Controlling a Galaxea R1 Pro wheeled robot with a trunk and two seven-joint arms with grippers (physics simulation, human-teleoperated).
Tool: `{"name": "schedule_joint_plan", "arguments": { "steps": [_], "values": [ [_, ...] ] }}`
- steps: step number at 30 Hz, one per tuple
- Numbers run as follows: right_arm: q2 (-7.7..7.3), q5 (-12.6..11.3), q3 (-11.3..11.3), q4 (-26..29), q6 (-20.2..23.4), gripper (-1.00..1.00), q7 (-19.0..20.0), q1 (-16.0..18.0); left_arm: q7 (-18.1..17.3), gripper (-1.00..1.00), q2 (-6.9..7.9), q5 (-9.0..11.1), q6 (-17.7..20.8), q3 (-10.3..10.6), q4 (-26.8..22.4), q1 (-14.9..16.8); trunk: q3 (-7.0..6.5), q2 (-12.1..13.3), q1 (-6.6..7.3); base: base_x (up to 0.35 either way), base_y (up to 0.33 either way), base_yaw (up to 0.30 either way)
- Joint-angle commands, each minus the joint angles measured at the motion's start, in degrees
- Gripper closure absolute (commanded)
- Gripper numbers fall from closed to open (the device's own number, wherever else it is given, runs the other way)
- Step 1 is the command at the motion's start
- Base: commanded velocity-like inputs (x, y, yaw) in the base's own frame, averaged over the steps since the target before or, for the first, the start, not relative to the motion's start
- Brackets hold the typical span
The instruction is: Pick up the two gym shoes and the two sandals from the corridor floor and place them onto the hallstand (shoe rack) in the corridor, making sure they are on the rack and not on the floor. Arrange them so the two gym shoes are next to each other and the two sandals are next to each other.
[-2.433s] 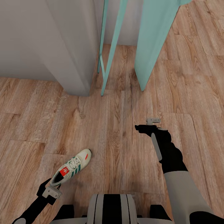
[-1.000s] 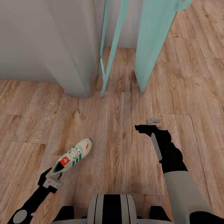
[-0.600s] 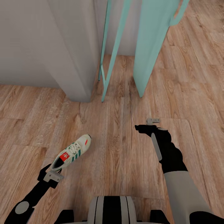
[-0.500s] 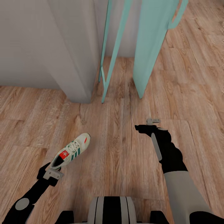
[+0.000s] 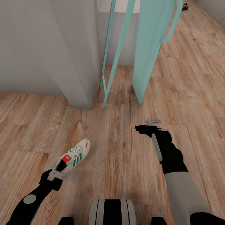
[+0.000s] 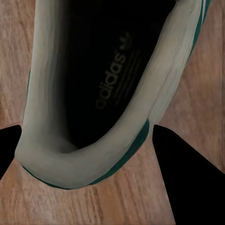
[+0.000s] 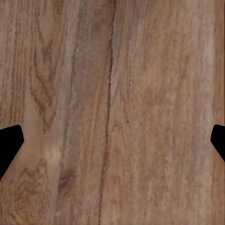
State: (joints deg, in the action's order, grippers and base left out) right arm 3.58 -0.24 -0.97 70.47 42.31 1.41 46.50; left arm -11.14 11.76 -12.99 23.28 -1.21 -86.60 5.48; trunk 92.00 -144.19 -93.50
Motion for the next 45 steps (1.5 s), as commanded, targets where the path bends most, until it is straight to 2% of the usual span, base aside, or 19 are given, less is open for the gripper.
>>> {"name": "schedule_joint_plan", "arguments": {
  "steps": [1, 4, 7, 12, 14, 17, 20, 24, 27, 30, 33, 38, 45],
  "values": [
    [0.01, -0.01, 0.00, 0.01, -0.01, -1.00, 0.00, 0.00, -0.10, 1.00, -0.46, -0.05, 0.29, 0.08, -0.07, -0.04, -0.23, 0.02, 0.02, 0.000, 0.000, 0.000],
    [0.02, -0.02, 0.01, 0.01, -0.03, -1.00, 0.00, 0.00, -0.11, 1.00, -1.48, -0.03, 1.33, 0.69, -0.21, 0.06, -0.89, 0.06, 0.10, 0.000, 0.000, 0.000],
    [-0.12, 0.01, -0.04, 0.02, -0.03, -1.00, 0.00, 0.00, -0.14, 1.00, -2.91, -0.04, 4.22, 2.42, -0.29, 1.34, -1.56, 0.10, 0.18, 0.000, 0.000, 0.000],
    [-0.45, -0.04, -0.12, 0.15, -0.04, -1.00, -0.01, -0.11, -0.21, 1.00, -4.99, -0.03, 11.78, 6.40, -0.24, 7.77, -2.67, 0.16, 0.31, 0.000, 0.000, 0.000],
    [-0.49, -0.13, -0.15, 0.24, -0.04, -1.00, 0.00, -0.19, -0.23, 1.00, -6.32, 0.03, 14.34, 7.58, -0.22, 10.41, -3.11, 0.19, 0.36, 0.000, 0.000, 0.000],
    [-0.50, -0.19, -0.38, 0.19, 0.00, -1.00, 0.00, -0.25, -0.10, 1.00, -8.50, -0.21, 16.24, 7.78, -0.21, 10.71, -3.77, 0.23, 0.44, 0.000, 0.000, 0.000],
    [-0.51, -0.20, -0.53, 0.20, 0.26, -1.00, -0.03, -0.25, -0.04, 1.00, -8.94, -0.37, 19.48, 7.78, -0.27, 9.18, -4.44, 0.27, 0.51, 0.000, 0.000, 0.000],
    [-0.51, -0.20, -0.66, 0.27, 0.51, -1.00, -0.07, -0.25, -0.02, 1.00, -9.15, -0.32, 23.16, 7.88, -0.38, 8.96, -5.32, 0.32, 0.62, 0.000, 0.000, 0.000],
    [-0.51, -0.20, -0.69, 0.28, 0.56, -1.00, -0.08, -0.25, -0.04, 1.00, -9.95, -0.22, 24.74, 8.32, -0.47, 11.57, -5.99, 0.36, 0.69, 0.000, 0.000, 0.000],
    [-0.51, -0.20, -0.69, 0.28, 0.62, -1.00, -0.09, -0.25, -0.08, 1.00, -12.97, -0.14, 27.54, 8.46, -0.49, 14.95, -6.65, 0.40, 0.77, 0.000, 0.000, -0.015],
    [-0.51, -0.20, -0.69, 0.28, 1.51, -1.00, -0.09, -0.26, -0.04, 1.00, -14.17, -0.21, 28.42, 8.48, -0.45, 15.91, -7.32, 0.44, 0.85, 0.000, 0.000, -0.145],
    [-0.51, -0.20, -0.69, 0.28, 4.23, -1.00, -0.09, -0.26, -0.01, 1.00, -14.66, -0.16, 28.80, 7.97, -0.30, 15.83, -8.43, 0.51, 0.98, 0.000, 0.000, -0.252],
    [-0.51, -0.18, -0.70, 0.21, 4.64, -1.00, -0.09, -0.27, -0.02, 1.00, -14.74, -0.11, 28.76, 7.69, -0.24, 13.32, -9.98, 0.60, 1.16, 0.000, 0.000, -0.280]
  ]
}}
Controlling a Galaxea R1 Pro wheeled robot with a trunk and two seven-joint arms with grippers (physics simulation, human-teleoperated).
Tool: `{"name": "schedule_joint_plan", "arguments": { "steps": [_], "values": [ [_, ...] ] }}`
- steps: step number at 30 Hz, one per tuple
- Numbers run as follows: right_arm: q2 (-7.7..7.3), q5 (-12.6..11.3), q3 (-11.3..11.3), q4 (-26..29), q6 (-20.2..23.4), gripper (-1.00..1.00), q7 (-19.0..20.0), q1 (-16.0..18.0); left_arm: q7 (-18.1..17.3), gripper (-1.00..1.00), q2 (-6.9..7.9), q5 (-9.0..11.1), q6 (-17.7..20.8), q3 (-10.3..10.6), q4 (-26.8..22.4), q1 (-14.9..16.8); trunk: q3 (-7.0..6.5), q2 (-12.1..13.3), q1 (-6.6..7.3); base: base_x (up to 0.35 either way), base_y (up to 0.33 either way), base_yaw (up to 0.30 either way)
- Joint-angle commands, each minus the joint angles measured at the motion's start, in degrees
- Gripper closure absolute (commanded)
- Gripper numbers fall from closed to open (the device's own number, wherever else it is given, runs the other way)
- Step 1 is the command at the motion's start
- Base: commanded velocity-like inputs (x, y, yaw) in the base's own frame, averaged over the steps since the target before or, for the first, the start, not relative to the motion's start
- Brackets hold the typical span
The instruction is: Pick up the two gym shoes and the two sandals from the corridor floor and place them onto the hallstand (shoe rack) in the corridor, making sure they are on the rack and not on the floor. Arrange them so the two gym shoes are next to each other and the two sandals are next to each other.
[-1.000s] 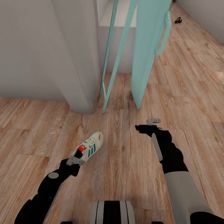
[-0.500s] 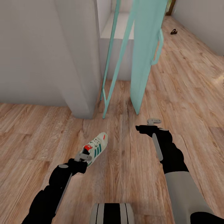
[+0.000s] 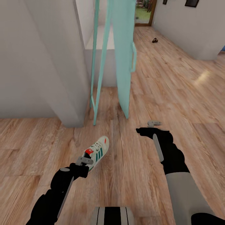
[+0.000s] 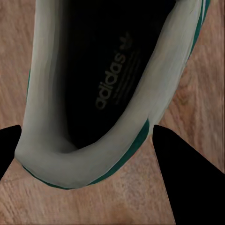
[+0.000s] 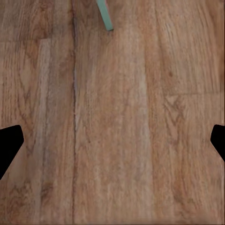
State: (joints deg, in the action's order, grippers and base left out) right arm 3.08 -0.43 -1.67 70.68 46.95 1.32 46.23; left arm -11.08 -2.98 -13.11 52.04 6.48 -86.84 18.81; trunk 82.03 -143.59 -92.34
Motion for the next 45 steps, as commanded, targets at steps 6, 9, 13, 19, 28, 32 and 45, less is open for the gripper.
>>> {"name": "schedule_joint_plan", "arguments": {
  "steps": [6, 9, 13, 19, 28, 32, 45],
  "values": [
    [0.00, 0.15, 0.00, -0.02, -0.01, -1.00, -0.06, 0.02, -0.11, 1.00, -0.01, 0.02, -0.02, -0.32, 0.00, -0.17, -1.34, 0.08, 0.15, 0.000, 0.000, -0.282],
    [0.00, 0.17, 0.00, -0.02, -0.01, -1.00, -0.08, 0.00, -0.09, 1.00, 0.05, 0.01, -0.01, -0.43, 0.05, -0.17, -2.00, 0.12, 0.23, 0.000, 0.000, -0.282],
    [0.00, 0.24, 0.00, -0.02, -0.02, -1.00, -0.12, 0.00, -0.09, 1.00, 0.06, 0.01, -0.01, -0.42, 0.08, -0.16, -2.89, 0.18, 0.33, 0.000, 0.000, -0.282],
    [0.00, 0.33, 0.00, -0.02, -0.02, -1.00, -0.15, 0.00, -0.09, 1.00, 0.04, 0.01, -0.01, -0.49, 0.09, -0.16, -4.36, 0.26, 0.49, 0.000, 0.000, -0.271],
    [0.00, 0.33, 0.00, -0.07, -0.02, -1.00, -0.07, 0.00, -0.09, 1.00, 0.01, 0.01, -0.01, -0.53, 0.09, -0.17, -6.43, 1.15, 1.11, 0.000, 0.000, -0.078],
    [0.00, 0.35, 0.00, -0.04, -0.02, -1.00, -0.09, 0.01, -0.09, 1.00, 0.04, 0.01, -0.02, -0.50, 0.09, -0.17, -7.37, 2.76, 1.99, 0.000, 0.000, -0.210],
    [0.00, 0.35, 0.02, -0.03, -0.02, -1.00, -0.09, 0.00, -0.21, 1.00, 0.08, 0.09, -0.01, -0.33, 0.18, -0.12, -8.95, 4.36, 2.86, 0.000, 0.000, -0.237]
  ]
}}
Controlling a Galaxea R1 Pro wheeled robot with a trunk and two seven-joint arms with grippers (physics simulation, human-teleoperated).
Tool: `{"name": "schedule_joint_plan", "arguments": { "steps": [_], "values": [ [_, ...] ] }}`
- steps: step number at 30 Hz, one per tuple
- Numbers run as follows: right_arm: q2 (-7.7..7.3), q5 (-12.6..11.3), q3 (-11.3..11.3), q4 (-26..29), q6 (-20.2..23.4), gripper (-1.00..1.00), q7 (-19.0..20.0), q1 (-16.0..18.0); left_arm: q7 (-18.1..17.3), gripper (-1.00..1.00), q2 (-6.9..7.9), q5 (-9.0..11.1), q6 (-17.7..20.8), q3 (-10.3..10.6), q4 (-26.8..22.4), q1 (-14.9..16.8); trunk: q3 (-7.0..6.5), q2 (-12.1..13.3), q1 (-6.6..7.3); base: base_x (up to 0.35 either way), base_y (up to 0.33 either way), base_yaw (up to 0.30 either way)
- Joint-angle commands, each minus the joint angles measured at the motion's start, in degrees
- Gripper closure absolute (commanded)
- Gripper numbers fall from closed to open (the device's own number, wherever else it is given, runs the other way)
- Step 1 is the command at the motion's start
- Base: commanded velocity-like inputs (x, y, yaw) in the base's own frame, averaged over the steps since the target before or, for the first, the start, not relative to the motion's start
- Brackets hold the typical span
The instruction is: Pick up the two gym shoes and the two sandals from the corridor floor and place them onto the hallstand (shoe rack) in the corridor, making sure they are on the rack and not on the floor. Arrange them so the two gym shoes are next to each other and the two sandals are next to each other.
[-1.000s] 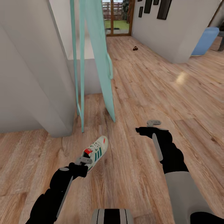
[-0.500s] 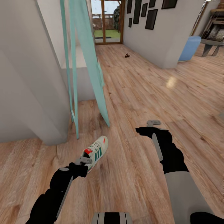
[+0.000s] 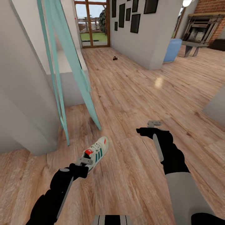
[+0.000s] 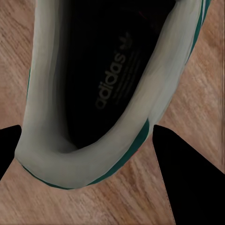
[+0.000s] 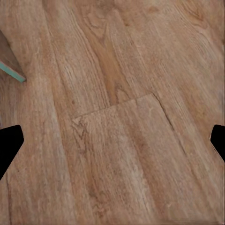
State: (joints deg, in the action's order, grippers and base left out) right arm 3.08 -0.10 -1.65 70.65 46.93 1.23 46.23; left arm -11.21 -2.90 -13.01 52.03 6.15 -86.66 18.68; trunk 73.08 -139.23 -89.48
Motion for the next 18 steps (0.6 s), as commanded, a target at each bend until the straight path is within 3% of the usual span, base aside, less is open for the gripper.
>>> {"name": "schedule_joint_plan", "arguments": {
  "steps": [1, 7, 18],
  "values": [
    [0.00, 0.02, -0.01, 0.01, 0.00, -1.00, 0.00, 0.00, -0.10, 1.00, 0.00, 0.00, 0.00, 0.03, 0.00, 0.00, -0.07, 0.00, 0.00, 0.000, 0.000, -0.237],
    [0.00, 0.02, 0.00, -0.01, 0.00, -1.00, 0.00, 0.00, -0.10, 1.00, -0.01, -0.13, 0.00, 0.19, 0.13, 0.05, -0.47, 0.00, 0.00, 0.075, 0.000, -0.237],
    [0.00, 0.10, 0.03, -0.06, 0.00, -1.00, 0.00, 0.00, -0.13, 1.00, 0.00, -0.14, 0.00, -0.01, 0.17, 0.08, -1.22, 0.00, 0.00, 0.308, -0.043, -0.235]
  ]
}}
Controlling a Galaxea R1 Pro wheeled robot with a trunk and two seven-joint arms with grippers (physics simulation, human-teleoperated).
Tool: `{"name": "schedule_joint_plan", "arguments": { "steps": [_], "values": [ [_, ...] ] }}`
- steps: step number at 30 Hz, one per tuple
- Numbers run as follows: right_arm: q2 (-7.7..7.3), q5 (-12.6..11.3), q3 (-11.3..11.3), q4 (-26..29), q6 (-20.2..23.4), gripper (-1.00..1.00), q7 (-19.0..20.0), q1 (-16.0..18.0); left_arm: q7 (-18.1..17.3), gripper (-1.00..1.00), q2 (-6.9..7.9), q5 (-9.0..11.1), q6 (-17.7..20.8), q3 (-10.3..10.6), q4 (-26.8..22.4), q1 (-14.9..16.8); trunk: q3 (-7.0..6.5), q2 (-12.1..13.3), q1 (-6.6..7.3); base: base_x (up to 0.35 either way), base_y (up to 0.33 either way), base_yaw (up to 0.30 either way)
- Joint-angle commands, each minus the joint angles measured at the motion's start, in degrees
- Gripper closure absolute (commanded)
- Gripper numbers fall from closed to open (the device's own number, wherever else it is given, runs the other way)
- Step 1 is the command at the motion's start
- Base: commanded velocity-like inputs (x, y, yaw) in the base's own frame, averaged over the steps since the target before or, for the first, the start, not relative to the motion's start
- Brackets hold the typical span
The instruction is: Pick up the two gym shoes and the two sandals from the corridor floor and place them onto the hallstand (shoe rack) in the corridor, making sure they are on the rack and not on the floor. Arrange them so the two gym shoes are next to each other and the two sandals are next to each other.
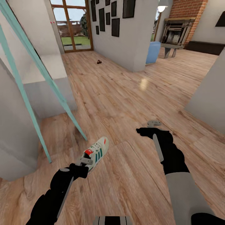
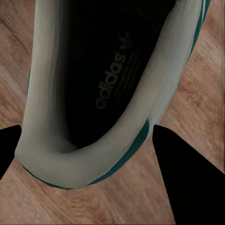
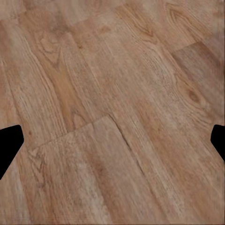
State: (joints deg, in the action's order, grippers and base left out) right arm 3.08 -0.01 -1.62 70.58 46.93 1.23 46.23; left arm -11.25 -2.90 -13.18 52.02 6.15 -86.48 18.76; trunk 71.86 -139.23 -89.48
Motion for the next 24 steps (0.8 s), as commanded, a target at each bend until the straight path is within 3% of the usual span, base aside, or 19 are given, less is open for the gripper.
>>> {"name": "schedule_joint_plan", "arguments": {
  "steps": [1, 13, 20, 24],
  "values": [
    [0.00, 0.00, 0.00, 0.00, 0.00, -1.00, 0.00, 0.00, -0.08, 1.00, 0.00, 0.01, 0.00, 0.00, 0.00, 0.00, -0.07, 0.00, 0.00, 0.330, -0.084, -0.228],
    [0.00, 0.01, -0.04, -0.31, 0.00, -1.00, 0.00, 0.00, -0.08, 1.00, 0.00, -0.01, -0.05, 0.51, 0.00, -0.04, -0.89, 0.00, 0.00, 0.330, -0.085, -0.210],
    [0.00, 0.13, 0.02, -1.29, -0.41, -1.00, 0.06, 0.00, -0.08, 1.00, 0.00, -0.01, -0.08, 0.53, -0.02, -0.04, -0.98, 0.00, 0.00, 0.330, -0.084, -0.043],
    [0.00, 0.12, 0.03, -5.30, -0.66, -1.00, 0.15, 0.00, -0.08, 1.00, 0.00, -0.01, -0.08, 0.55, 0.00, -0.04, -0.99, 0.00, 0.00, 0.330, -0.029, -0.004]
  ]
}}
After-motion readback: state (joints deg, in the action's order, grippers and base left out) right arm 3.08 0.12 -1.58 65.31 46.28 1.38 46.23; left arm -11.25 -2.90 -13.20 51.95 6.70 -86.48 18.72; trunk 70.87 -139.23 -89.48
